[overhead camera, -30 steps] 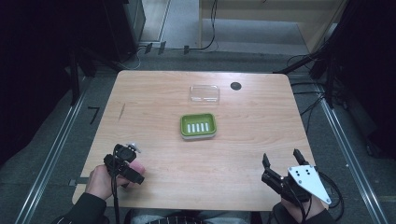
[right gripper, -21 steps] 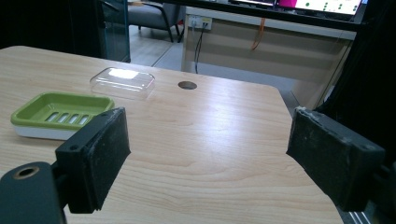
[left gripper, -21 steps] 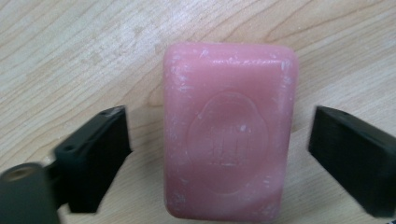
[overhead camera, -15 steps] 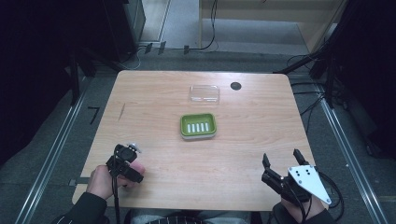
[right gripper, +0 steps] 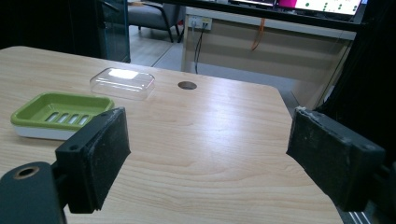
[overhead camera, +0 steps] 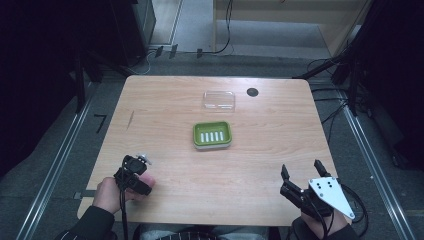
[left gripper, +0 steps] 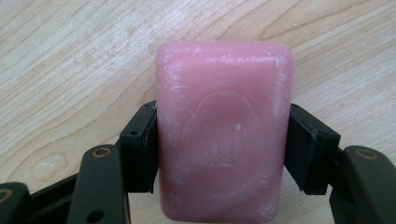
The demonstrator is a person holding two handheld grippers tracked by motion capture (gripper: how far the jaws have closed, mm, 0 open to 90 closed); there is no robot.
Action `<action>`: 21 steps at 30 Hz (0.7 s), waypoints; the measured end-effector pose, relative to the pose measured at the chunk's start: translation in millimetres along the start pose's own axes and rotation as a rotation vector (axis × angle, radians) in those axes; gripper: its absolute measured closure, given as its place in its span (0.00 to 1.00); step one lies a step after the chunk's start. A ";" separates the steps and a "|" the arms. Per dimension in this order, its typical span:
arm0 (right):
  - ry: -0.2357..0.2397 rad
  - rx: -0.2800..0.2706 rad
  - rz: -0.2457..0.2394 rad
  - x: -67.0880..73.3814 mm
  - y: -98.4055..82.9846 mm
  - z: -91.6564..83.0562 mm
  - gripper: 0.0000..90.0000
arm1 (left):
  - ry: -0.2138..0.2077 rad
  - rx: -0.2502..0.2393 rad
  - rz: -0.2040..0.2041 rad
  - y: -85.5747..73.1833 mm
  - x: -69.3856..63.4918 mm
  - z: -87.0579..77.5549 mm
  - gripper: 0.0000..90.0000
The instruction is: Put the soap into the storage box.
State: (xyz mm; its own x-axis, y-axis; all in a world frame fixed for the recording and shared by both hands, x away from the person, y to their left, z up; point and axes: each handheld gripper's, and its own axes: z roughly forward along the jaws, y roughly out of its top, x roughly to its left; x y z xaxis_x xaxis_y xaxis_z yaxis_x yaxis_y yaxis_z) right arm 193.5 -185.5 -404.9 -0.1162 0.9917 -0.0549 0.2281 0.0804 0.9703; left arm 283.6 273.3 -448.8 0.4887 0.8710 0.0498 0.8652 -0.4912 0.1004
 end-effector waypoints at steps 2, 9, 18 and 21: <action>0.000 -0.002 -0.004 -0.2 0.0 0.2 0.14 | -0.001 -0.001 0.003 -0.1 -0.1 0.2 0.42; -0.001 -0.001 -0.001 -0.1 0.0 0.0 0.14 | -0.001 -0.007 0.003 -0.8 0.1 0.7 0.42; 0.001 -0.001 -0.004 0.1 0.1 0.1 0.14 | -0.006 -0.021 0.008 -2.7 0.9 0.5 0.42; -0.002 -0.001 -0.002 -0.1 0.0 -0.1 0.14 | -0.009 -0.028 0.010 -3.1 0.8 0.5 0.42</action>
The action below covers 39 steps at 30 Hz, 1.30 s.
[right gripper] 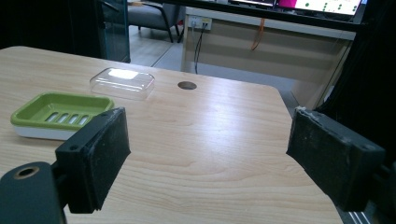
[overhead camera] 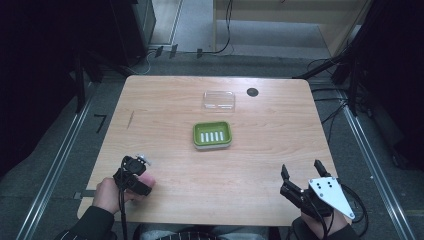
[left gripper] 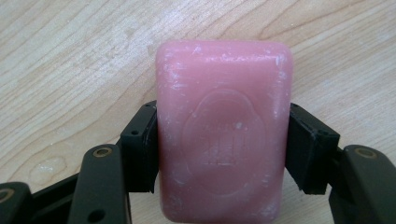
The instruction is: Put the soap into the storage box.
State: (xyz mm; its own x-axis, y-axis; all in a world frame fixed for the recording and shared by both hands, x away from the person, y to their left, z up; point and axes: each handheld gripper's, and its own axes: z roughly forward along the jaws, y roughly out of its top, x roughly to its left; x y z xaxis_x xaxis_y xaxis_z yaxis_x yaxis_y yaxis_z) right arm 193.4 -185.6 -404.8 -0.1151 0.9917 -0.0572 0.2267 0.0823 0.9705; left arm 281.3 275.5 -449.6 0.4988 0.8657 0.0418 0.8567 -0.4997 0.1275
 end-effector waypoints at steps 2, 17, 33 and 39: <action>0.000 -0.001 0.000 -0.1 0.0 0.0 0.14 | 0.002 -0.003 0.001 -0.1 -0.2 0.1 0.42; 0.000 0.001 0.003 0.2 0.0 0.1 0.14 | 0.006 -0.023 0.057 1.5 -5.2 -6.2 0.43; 0.002 0.001 -0.003 0.1 0.0 0.5 0.14 | -0.016 -0.038 0.125 13.0 -11.3 -11.2 0.43; 0.002 0.001 -0.002 0.1 0.0 0.3 0.14 | -0.021 -0.032 0.157 20.4 -14.0 -11.2 0.43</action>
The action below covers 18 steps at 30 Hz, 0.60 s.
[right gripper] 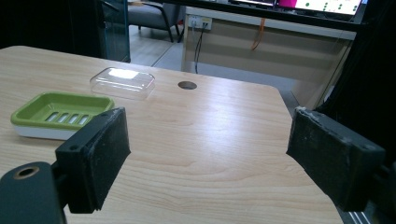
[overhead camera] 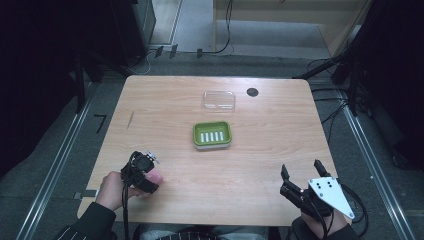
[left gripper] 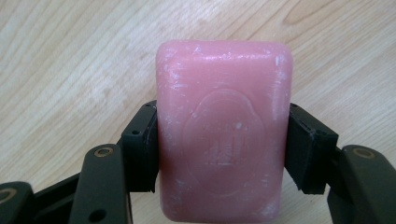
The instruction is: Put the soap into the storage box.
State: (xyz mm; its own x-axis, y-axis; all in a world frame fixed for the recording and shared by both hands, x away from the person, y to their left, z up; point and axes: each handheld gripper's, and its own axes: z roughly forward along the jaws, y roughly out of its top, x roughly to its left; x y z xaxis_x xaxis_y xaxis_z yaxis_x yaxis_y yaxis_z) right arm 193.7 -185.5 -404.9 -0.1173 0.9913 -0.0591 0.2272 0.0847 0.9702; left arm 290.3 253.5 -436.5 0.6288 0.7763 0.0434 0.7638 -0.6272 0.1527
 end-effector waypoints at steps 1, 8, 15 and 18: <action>-0.001 0.000 -0.001 -0.1 0.0 0.0 0.14 | -0.001 -0.002 0.005 1.2 0.0 -0.2 0.43; -0.001 -0.001 0.000 -0.1 0.0 0.0 0.14 | 0.004 -0.001 0.044 10.2 0.0 -0.8 0.43; -0.001 -0.001 0.000 -0.1 0.0 -0.1 0.14 | 0.003 0.002 0.072 18.0 -0.4 -1.7 0.43; -0.002 -0.001 0.000 -0.2 -0.1 0.0 0.14 | -0.002 0.005 0.083 21.4 -0.9 -1.4 0.43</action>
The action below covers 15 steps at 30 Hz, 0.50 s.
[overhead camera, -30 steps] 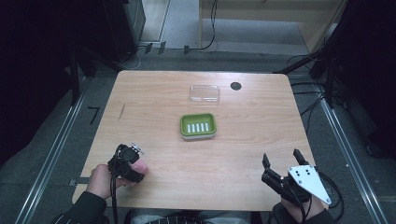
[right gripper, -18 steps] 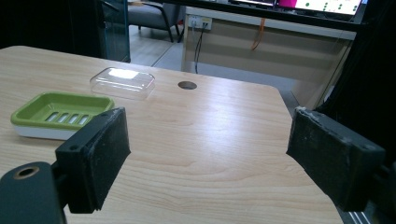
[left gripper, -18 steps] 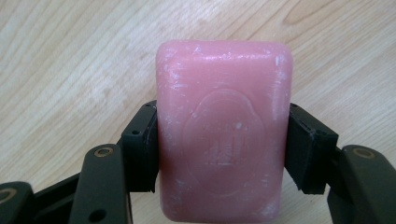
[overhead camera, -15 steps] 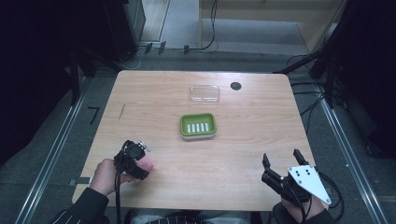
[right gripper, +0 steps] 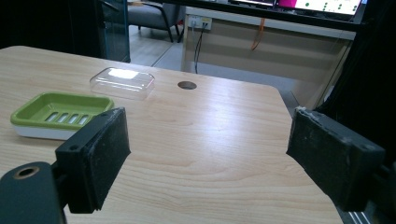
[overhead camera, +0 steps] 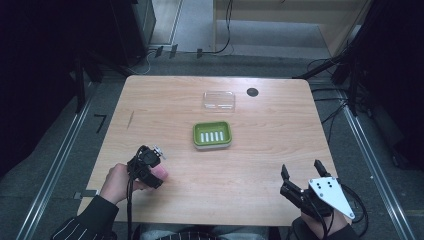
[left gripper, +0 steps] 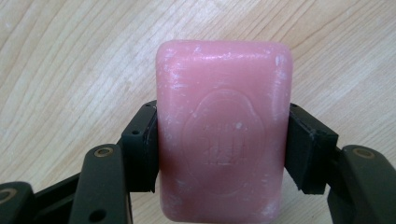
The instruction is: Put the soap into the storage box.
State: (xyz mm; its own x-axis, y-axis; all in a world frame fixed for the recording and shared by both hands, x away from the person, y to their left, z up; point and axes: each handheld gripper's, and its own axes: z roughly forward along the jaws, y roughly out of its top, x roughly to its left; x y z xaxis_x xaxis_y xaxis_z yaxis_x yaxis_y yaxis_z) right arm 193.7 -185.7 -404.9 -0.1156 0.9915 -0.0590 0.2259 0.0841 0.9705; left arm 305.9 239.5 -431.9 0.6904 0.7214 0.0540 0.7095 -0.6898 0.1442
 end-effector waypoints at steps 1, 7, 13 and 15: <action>0.001 0.001 -0.001 0.0 0.0 0.0 0.14 | 0.000 0.001 0.006 1.1 -0.3 0.3 0.43; 0.001 0.002 0.002 0.0 0.0 -0.1 0.14 | -0.008 0.001 0.027 6.3 -0.2 0.1 0.43; 0.001 0.002 -0.002 -0.1 0.0 0.1 0.14 | -0.015 0.002 0.044 13.0 1.5 -0.3 0.43; 0.001 0.000 0.000 0.2 0.0 -0.1 0.14 | -0.014 0.004 0.056 16.2 1.9 -0.4 0.43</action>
State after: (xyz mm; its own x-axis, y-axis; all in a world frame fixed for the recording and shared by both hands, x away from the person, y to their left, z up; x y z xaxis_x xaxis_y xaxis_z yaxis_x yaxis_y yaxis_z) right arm 193.6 -185.5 -404.9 -0.1165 0.9914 -0.0593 0.2262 0.0846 0.9704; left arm 318.6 229.7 -429.0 0.7307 0.6810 0.0479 0.6705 -0.7291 0.1373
